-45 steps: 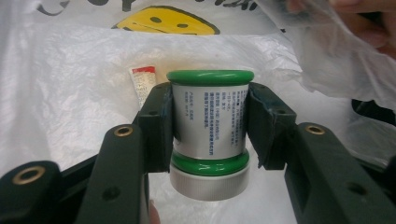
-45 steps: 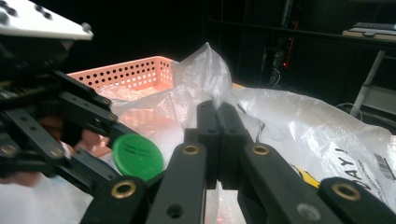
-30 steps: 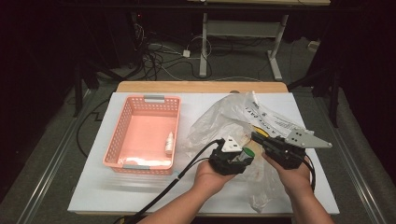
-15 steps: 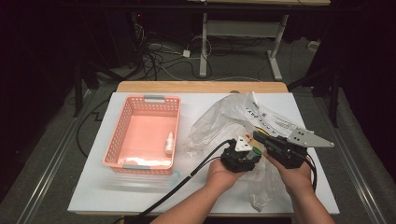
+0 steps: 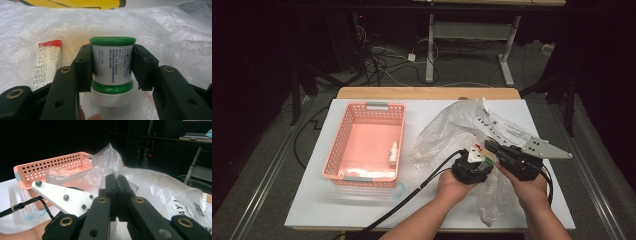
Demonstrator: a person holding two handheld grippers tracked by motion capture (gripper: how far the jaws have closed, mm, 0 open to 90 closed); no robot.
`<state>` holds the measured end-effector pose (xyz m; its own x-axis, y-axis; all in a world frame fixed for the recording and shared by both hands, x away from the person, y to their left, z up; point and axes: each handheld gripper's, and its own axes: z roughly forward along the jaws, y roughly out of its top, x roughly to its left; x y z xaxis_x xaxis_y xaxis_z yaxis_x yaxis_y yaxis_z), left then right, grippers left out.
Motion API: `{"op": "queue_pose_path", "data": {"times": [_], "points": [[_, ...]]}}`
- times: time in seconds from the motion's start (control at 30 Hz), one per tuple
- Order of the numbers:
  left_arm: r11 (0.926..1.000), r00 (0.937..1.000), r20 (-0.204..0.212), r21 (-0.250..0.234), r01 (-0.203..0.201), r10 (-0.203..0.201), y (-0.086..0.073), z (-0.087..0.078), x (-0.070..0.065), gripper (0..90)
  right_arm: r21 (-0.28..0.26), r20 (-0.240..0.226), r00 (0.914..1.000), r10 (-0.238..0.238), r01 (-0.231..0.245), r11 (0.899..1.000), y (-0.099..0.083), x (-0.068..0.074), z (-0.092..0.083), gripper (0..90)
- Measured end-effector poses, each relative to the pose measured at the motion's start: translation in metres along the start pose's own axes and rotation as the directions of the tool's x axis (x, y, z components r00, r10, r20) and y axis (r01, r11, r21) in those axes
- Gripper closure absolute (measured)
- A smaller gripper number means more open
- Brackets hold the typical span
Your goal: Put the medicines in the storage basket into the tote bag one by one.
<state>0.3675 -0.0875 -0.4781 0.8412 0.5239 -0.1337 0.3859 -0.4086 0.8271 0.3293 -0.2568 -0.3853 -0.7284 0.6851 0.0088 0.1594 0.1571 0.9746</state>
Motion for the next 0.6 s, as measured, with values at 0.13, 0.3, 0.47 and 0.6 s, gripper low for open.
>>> {"op": "queue_pose_path", "data": {"times": [0.13, 0.3, 0.47, 0.6], "points": [[0.9999, 1.0, 0.001, 0.017, 0.0, 0.0, -0.001, -0.003, 0.0, 53.5, -0.002, 0.001, 1.0, -0.003, 0.003, 1.0, 0.0, 0.0, -0.001, 90.0], [0.9995, 0.9999, 0.01, 0.03, 0.002, -0.002, -0.006, -0.008, 0.001, 53.3, 0.006, -0.001, 1.0, -0.004, 0.004, 1.0, -0.001, -0.001, 0.0, 90.0], [0.9983, 0.9997, 0.017, 0.056, 0.015, -0.016, -0.009, -0.012, 0.0, 52.5, 0.015, -0.003, 1.0, -0.002, 0.002, 1.0, -0.002, 0.002, 0.002, 90.0], [0.9984, 0.9999, 0.015, 0.056, -0.003, 0.002, -0.011, -0.015, -0.002, 46.1, 0.014, -0.011, 0.9998, -0.013, 0.014, 1.0, -0.001, 0.003, 0.003, 90.0]]}}
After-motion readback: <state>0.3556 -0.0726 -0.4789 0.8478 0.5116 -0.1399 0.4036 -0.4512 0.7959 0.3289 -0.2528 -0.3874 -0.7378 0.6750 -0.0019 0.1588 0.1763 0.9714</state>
